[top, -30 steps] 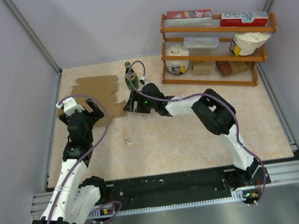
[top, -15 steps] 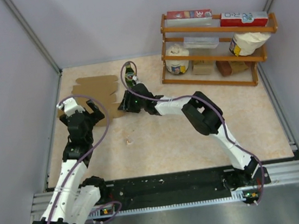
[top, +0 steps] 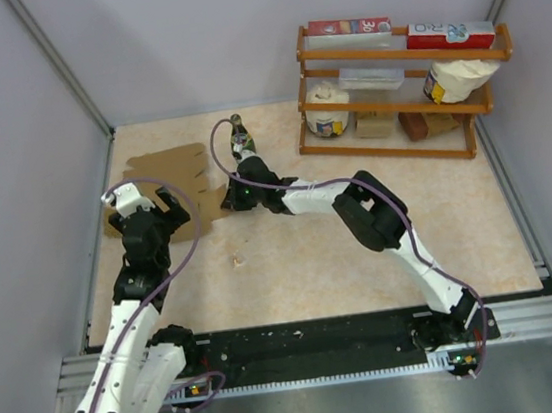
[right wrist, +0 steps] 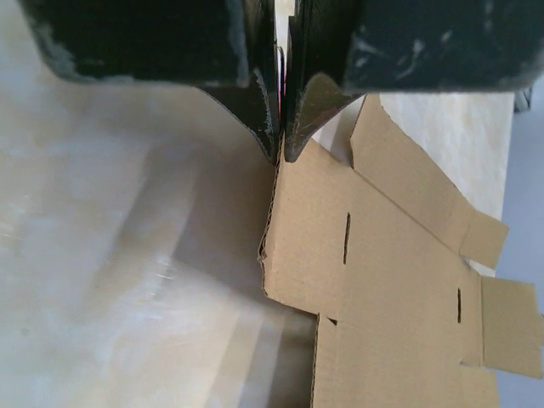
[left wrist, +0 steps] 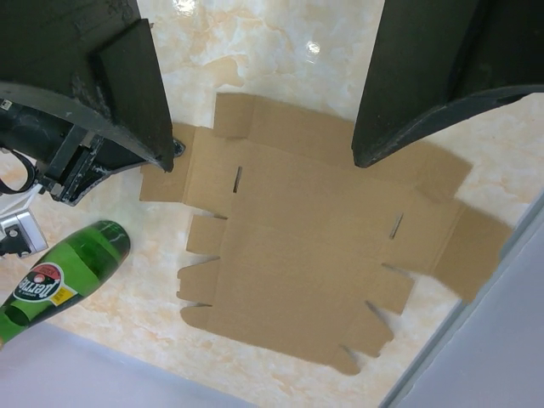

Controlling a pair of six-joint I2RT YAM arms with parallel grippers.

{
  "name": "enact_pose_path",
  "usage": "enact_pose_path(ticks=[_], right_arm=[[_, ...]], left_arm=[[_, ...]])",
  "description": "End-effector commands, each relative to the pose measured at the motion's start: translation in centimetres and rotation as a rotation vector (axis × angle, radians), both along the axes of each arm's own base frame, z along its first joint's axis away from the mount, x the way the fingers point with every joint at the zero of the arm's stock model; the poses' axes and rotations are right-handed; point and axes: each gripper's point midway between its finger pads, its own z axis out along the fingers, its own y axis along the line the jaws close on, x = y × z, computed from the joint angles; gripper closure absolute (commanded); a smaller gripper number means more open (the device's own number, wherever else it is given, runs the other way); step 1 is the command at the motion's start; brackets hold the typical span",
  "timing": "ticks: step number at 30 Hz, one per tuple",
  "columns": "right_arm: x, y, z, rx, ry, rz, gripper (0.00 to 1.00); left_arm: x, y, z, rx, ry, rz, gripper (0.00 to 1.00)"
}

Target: Fold the paper box

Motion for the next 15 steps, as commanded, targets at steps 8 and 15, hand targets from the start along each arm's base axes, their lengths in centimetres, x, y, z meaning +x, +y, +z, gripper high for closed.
enact_pose_path(ticks=[8,15], right_arm=[[-5.8,1.8,17.6,0.11,-0.401,0.374,1.0],[-9.1,-0.6,25.0,0.155,-0.517,0.477,1.0]], left_arm=[[-1.1,0.2,7.6,-0.029,-0.187,0.004,0.28],[-2.3,0.4,11.0,-0.037,-0.256,0.005,0.32]])
